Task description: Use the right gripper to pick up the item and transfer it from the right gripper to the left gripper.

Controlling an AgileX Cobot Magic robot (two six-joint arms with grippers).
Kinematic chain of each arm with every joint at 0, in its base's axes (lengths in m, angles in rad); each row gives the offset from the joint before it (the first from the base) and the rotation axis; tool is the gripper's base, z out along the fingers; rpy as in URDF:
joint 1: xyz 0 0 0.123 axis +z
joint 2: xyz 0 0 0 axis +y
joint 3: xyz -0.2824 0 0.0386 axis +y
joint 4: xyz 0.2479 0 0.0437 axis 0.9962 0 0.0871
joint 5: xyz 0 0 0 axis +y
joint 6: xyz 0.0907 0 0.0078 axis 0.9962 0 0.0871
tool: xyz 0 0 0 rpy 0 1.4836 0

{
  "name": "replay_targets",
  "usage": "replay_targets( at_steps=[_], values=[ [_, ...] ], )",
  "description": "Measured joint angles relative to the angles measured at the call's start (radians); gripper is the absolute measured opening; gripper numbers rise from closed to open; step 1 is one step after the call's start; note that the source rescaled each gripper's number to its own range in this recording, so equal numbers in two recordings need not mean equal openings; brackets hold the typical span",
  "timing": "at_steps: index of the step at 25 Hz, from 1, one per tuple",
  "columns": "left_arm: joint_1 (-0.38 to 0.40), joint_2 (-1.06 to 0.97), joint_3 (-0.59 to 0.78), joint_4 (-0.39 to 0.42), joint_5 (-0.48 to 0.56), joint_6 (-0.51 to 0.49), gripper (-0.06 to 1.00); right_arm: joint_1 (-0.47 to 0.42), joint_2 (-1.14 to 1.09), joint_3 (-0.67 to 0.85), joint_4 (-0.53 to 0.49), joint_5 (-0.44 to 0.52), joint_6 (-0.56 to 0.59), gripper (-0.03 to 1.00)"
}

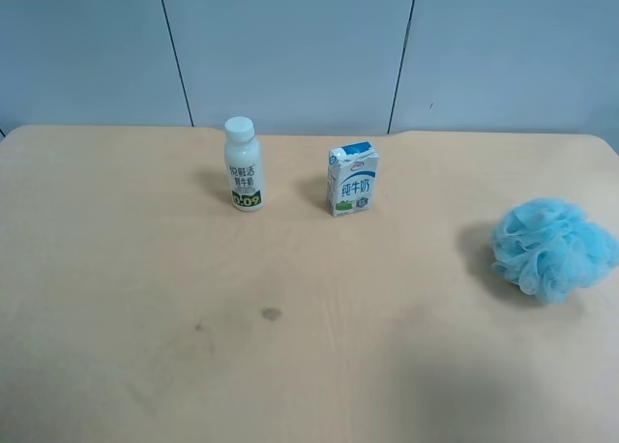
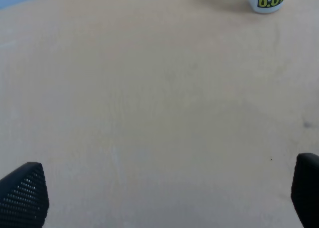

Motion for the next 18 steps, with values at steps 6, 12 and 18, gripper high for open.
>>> replay_targets(
  at_steps=[6, 12, 18],
  values=[
    [0.000, 0.000, 0.000, 0.000, 0.000, 0.000, 1.00, 0.000, 0.117, -0.036, 0.049, -0.053, -0.006, 0.79],
    [0.000, 0.000, 0.000, 0.000, 0.000, 0.000, 1.00, 0.000, 0.291, -0.129, 0.104, -0.140, -0.029, 0.79],
    [0.000, 0.000, 0.000, 0.000, 0.000, 0.000, 1.00, 0.000, 0.511, -0.217, 0.193, -0.185, -0.105, 0.79]
  ],
)
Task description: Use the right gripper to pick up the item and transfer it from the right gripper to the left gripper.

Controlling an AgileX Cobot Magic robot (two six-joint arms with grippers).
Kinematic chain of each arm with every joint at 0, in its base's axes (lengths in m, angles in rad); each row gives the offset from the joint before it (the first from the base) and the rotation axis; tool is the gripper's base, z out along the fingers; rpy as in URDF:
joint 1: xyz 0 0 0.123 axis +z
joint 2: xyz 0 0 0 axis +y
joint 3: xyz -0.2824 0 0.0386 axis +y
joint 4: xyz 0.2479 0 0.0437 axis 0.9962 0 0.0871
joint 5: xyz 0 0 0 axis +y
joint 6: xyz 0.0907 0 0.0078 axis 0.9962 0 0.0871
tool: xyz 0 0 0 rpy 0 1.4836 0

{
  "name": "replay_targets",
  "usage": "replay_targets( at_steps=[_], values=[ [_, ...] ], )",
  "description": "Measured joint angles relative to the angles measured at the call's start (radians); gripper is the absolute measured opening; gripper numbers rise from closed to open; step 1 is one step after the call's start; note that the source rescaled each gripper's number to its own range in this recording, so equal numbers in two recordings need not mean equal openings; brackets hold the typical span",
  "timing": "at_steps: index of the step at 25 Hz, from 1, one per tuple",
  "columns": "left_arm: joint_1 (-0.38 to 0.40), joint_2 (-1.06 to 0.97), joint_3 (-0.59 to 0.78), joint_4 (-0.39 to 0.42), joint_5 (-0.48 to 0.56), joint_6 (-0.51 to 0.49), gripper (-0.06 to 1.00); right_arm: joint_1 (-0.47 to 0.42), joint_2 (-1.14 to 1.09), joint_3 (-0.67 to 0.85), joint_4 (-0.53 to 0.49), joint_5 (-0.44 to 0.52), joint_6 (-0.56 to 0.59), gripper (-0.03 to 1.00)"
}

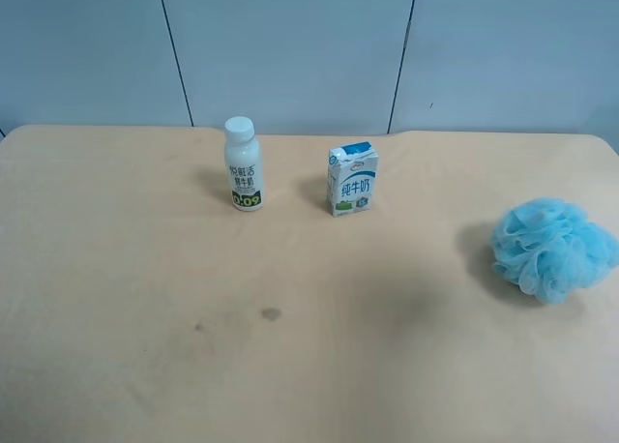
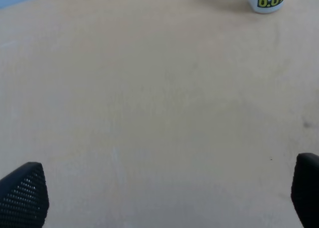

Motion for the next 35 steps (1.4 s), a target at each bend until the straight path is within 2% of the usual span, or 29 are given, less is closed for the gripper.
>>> replay_targets(
  at_steps=[6, 14, 23, 35],
  values=[
    [0.000, 0.000, 0.000, 0.000, 0.000, 0.000, 1.00, 0.000, 0.219, -0.018, 0.117, -0.091, -0.096, 0.79],
    [0.000, 0.000, 0.000, 0.000, 0.000, 0.000, 1.00, 0.006, 0.460, -0.018, 0.210, -0.125, -0.135, 0.79],
    [0.000, 0.000, 0.000, 0.000, 0.000, 0.000, 1.00, 0.007, 0.607, -0.018, 0.208, -0.139, -0.137, 0.79],
    [0.000, 0.000, 0.000, 0.000, 0.000, 0.000, 1.00, 0.007, 0.771, -0.018, 0.152, -0.175, -0.136, 0.79]
  ],
)
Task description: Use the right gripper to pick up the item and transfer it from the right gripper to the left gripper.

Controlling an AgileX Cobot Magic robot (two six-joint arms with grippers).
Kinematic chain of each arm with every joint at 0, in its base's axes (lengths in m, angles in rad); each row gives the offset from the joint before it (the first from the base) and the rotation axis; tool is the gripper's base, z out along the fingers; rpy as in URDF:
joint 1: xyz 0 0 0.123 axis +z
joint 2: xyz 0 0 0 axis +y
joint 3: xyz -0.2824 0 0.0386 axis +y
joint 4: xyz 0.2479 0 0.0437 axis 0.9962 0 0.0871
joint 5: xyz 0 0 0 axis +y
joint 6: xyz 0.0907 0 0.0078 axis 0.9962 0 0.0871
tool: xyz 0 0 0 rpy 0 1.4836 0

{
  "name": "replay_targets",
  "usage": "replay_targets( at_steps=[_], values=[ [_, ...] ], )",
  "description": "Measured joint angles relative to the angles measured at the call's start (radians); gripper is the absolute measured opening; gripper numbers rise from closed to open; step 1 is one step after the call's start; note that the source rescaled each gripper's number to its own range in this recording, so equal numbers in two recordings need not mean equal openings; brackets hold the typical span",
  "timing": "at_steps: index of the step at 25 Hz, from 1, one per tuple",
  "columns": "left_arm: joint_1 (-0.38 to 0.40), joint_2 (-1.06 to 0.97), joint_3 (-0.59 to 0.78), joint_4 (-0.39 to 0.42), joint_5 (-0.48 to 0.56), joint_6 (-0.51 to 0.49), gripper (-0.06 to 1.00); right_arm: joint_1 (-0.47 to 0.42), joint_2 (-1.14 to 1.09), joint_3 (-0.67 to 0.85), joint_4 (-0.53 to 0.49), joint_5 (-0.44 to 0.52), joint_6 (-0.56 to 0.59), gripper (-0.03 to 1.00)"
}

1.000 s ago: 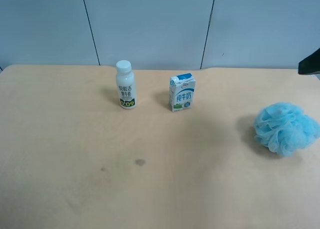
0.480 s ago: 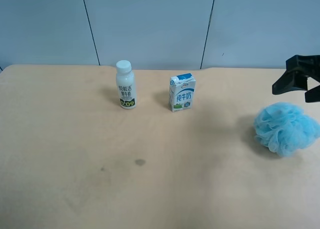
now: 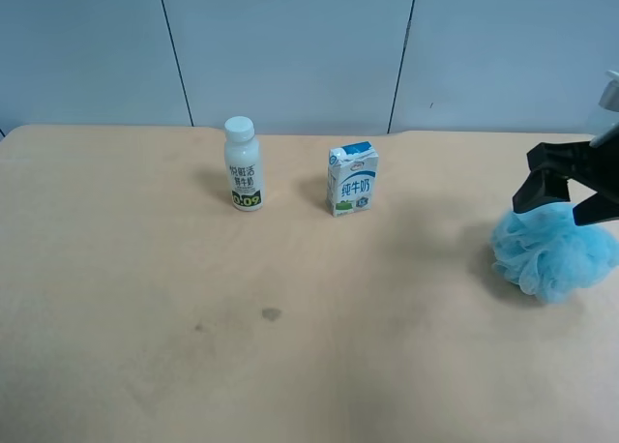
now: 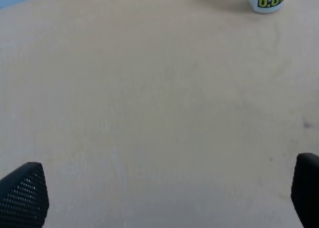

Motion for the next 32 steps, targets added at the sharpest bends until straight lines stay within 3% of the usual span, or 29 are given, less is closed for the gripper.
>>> replay_targets(
  at_steps=[17, 25, 32],
  values=[
    [0.000, 0.000, 0.000, 0.000, 0.000, 0.000, 1.00, 0.000, 0.084, 0.000, -0.273, 0.010, 0.122, 0.79],
    [0.000, 0.000, 0.000, 0.000, 0.000, 0.000, 1.00, 0.000, 0.084, 0.000, -0.416, 0.005, 0.138, 0.98],
    [0.000, 0.000, 0.000, -0.002, 0.000, 0.000, 1.00, 0.000, 0.144, 0.000, -0.450, -0.050, 0.139, 1.00]
  ],
)
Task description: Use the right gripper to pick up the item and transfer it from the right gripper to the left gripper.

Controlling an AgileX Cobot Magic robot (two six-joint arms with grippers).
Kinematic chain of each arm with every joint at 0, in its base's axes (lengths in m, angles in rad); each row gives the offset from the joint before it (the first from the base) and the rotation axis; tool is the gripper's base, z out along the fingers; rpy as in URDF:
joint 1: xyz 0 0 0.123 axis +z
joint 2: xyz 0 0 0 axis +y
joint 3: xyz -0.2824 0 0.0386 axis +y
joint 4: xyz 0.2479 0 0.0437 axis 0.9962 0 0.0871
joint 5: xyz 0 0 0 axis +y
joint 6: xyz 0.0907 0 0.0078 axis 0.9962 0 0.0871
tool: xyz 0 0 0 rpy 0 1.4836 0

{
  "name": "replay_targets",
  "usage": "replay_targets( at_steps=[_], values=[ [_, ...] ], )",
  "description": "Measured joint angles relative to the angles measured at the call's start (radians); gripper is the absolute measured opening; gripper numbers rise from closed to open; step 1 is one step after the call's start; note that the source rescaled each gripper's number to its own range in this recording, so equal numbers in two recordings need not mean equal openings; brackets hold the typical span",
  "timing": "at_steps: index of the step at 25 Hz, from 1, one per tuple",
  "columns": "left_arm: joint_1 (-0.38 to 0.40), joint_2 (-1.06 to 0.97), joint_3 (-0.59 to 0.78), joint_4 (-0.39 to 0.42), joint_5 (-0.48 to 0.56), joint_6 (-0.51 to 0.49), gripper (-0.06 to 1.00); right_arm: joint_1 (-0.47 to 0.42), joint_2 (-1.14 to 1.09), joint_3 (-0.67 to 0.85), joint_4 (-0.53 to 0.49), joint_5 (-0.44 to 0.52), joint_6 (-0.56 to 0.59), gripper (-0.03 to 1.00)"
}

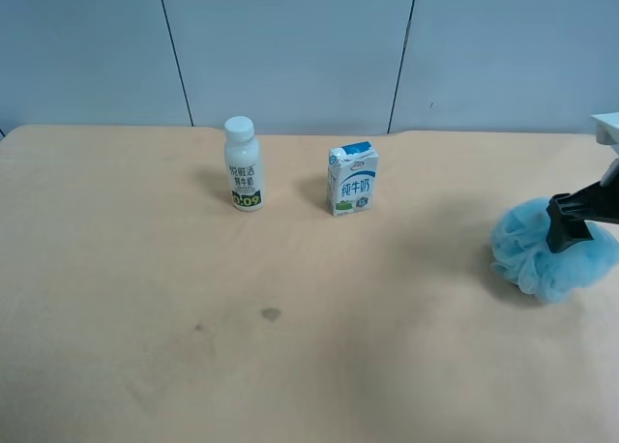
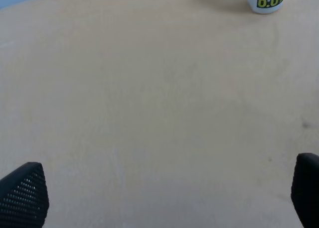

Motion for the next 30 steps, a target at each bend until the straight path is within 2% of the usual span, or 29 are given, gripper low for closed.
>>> replay_targets(
  at_steps=[10, 17, 24, 30],
  values=[
    [0.000, 0.000, 0.000, -0.001, 0.000, 0.000, 1.00, 0.000, 0.078, 0.000, 0.000, -0.149, 0.001, 0.98],
    [0.000, 0.000, 0.000, -0.001, 0.000, 0.000, 1.00, 0.000, 0.078, 0.000, 0.000, -0.233, 0.001, 0.84],
    [0.000, 0.000, 0.000, -0.001, 0.000, 0.000, 1.00, 0.000, 0.103, -0.001, 0.002, -0.280, 0.001, 0.63],
    [0.000, 0.000, 0.000, -0.001, 0.000, 0.000, 1.00, 0.000, 0.212, -0.001, 0.057, -0.298, 0.001, 0.59]
  ],
)
